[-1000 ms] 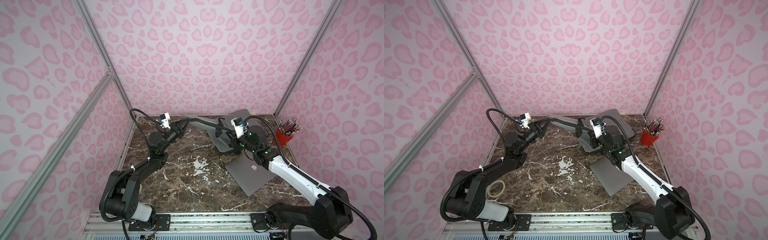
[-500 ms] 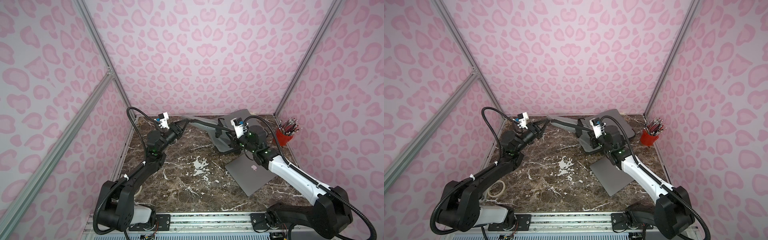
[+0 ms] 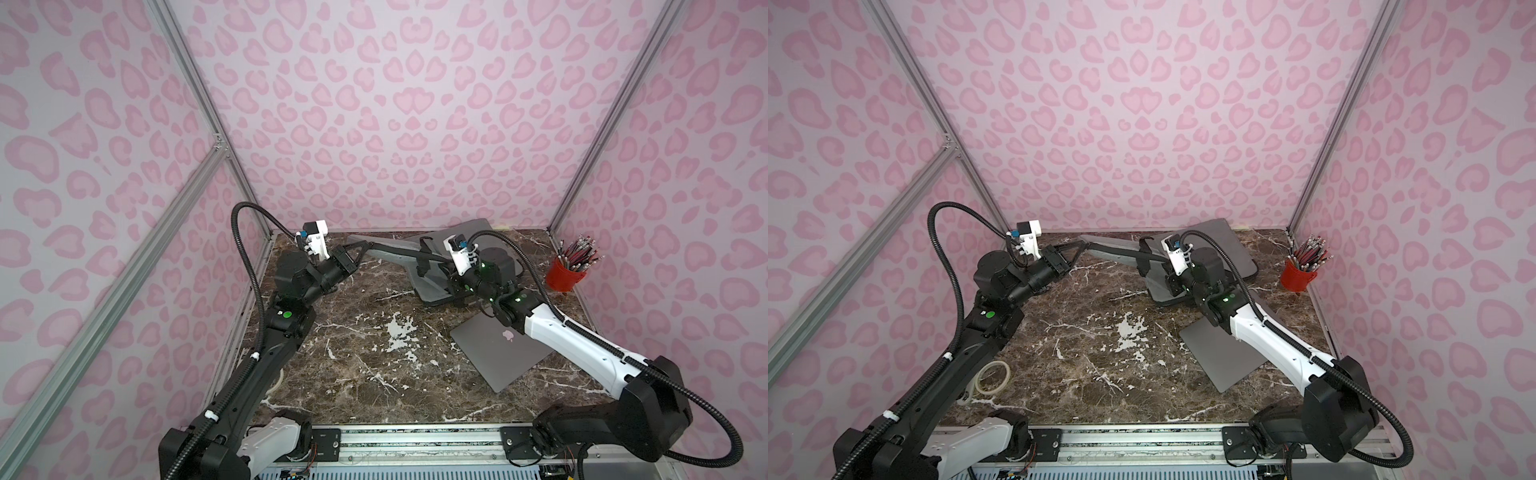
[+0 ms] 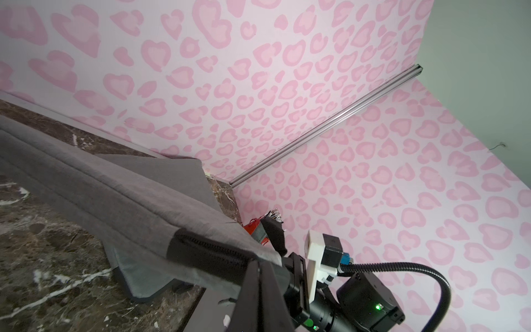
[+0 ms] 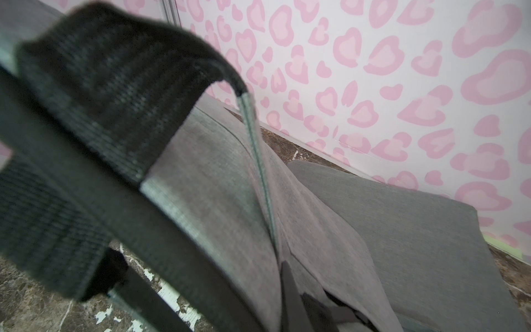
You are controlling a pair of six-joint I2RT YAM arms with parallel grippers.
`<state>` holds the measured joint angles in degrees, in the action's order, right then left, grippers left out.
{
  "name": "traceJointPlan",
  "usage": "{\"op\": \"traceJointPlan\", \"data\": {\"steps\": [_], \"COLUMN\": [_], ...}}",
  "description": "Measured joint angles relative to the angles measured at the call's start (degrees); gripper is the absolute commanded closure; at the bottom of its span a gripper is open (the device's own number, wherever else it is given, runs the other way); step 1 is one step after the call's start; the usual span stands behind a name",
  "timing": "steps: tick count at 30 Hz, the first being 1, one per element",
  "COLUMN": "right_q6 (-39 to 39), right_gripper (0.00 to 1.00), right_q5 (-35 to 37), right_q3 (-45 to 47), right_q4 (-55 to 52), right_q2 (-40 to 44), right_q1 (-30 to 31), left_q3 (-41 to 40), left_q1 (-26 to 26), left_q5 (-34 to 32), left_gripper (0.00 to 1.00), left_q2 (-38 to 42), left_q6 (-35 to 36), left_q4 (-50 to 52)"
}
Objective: Open the zippered laptop bag and take out the laptop
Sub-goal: Unzip the zipper on the zippered laptop bag.
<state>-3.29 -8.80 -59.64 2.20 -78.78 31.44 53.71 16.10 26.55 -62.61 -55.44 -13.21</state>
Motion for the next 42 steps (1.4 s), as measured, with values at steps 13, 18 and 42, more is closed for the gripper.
{"op": "traceJointPlan", "data": {"steps": [13,18,42], "right_q6": [-2.5,-3.2,-3.5], "right_gripper": [1.0,1.0,1.0], "right_q5": [8.5,10.3,11.6], "right_q3": [-5.5,-7.0,-8.4], "right_q4": [-4.7,-5.5,-7.7], "right_q2": [-4.5,-5.8,-8.6], "right_q1": [5.4,6.9,10.8], "left_q3": [3.7,4.5,6.9], "left_q1": [2.5,4.6,14.4], "left_q5": [-1.6,-2.2,-4.2], "left_gripper": [0.99,0.99,0.99], "left_q2": [0.1,-0.7,-10.9], "left_q6": [2.5,2.9,8.7], "left_q4": [10.3,14.0,14.6]}}
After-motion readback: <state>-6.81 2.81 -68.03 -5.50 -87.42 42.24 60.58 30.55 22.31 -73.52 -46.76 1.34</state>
